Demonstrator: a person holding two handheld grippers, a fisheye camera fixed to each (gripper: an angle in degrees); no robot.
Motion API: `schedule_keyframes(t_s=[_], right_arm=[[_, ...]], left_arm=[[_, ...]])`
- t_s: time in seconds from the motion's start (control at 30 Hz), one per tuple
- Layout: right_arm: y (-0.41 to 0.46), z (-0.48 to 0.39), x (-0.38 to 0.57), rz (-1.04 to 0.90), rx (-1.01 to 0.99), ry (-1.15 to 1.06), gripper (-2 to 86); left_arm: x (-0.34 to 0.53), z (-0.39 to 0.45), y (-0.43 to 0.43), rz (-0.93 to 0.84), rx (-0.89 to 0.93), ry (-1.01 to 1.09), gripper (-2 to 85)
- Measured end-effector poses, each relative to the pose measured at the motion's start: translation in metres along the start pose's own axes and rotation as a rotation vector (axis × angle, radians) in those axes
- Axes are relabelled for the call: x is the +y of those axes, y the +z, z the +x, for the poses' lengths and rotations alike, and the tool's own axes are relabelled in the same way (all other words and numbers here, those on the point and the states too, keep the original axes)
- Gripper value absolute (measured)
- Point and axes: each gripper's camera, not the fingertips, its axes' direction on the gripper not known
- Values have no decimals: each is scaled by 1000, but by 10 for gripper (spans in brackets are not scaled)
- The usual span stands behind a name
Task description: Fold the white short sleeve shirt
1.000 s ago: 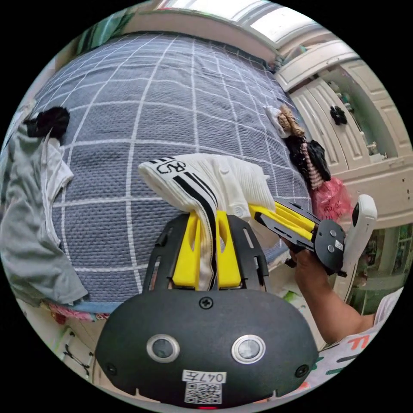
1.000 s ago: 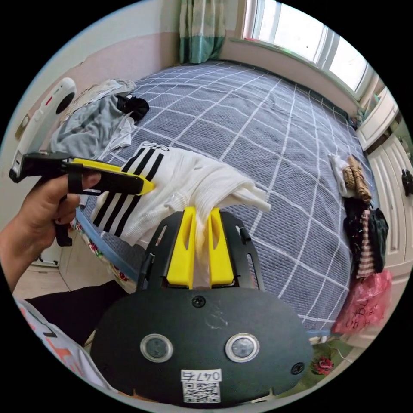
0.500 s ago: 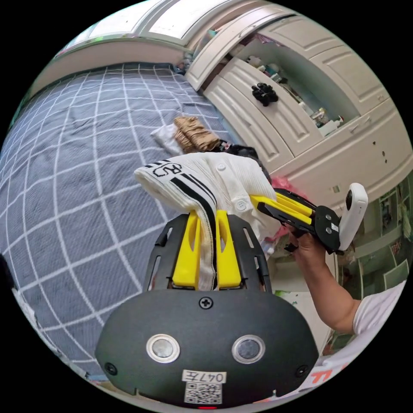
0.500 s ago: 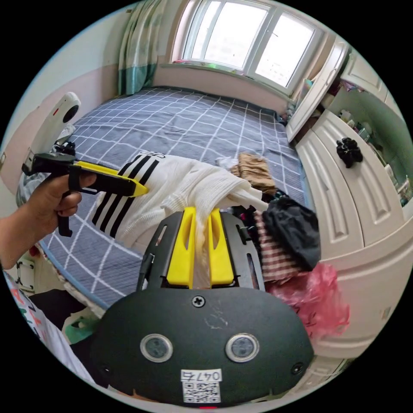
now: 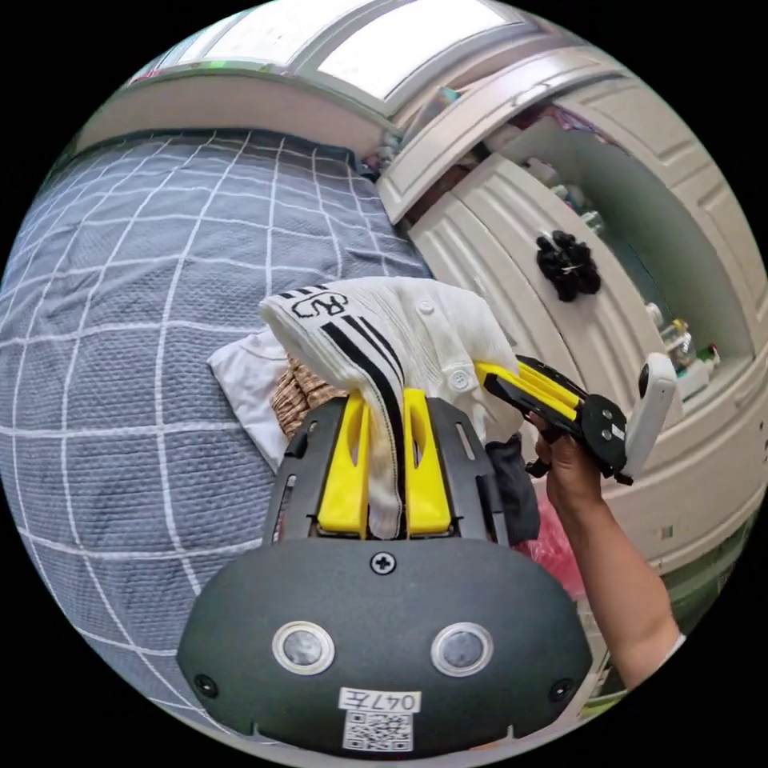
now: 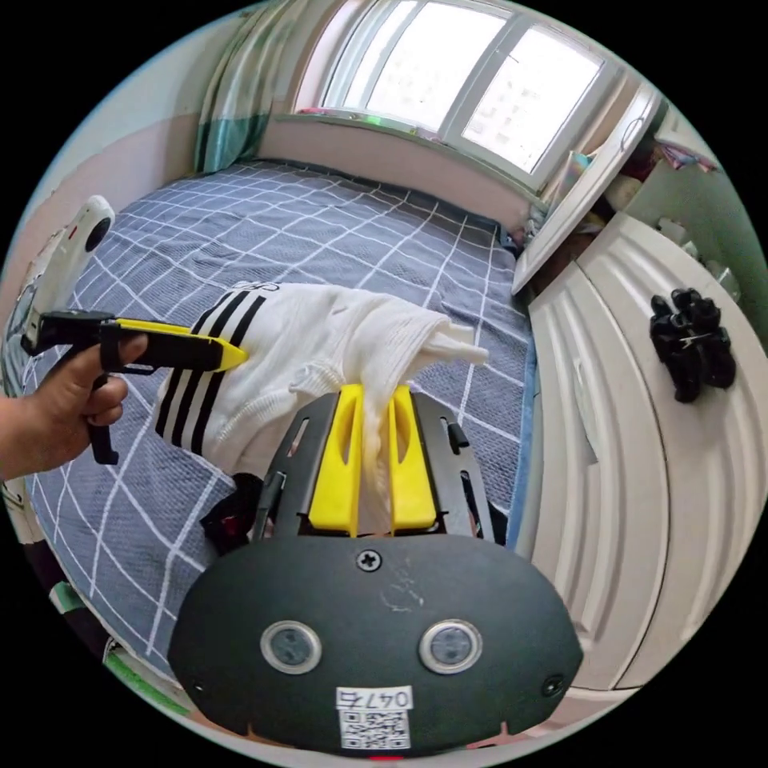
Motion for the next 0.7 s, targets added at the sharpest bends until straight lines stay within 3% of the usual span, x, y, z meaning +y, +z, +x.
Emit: schedule_keyframes(t_s=[0.13,0.2,0.27,0.37,0.43,0.6,0.7], right_arm=[[65,20,16,-196,-22,108,49],[62,25,31,-146,-23,157,48],[37,31,48,-28,59,194,27],[15,41,50,24,22,219,8],[21,45,44,-10,-47,252,4],[91,30,51,-314,-149,297,-9],[104,19,67,-376,-98,276,-9]], left_arm=[[1,-26,33,-84,-72,-52,134],[12,-36,20,-26,-107,-50,151],[22,-39,-3,80,-148,-15,132],[21,-18,-21,144,-81,245,31],[12,1,-7,80,-58,341,2],[8,-27,84,-306,-230,193,-9],[23,-57,77,-321,-104,211,-8]])
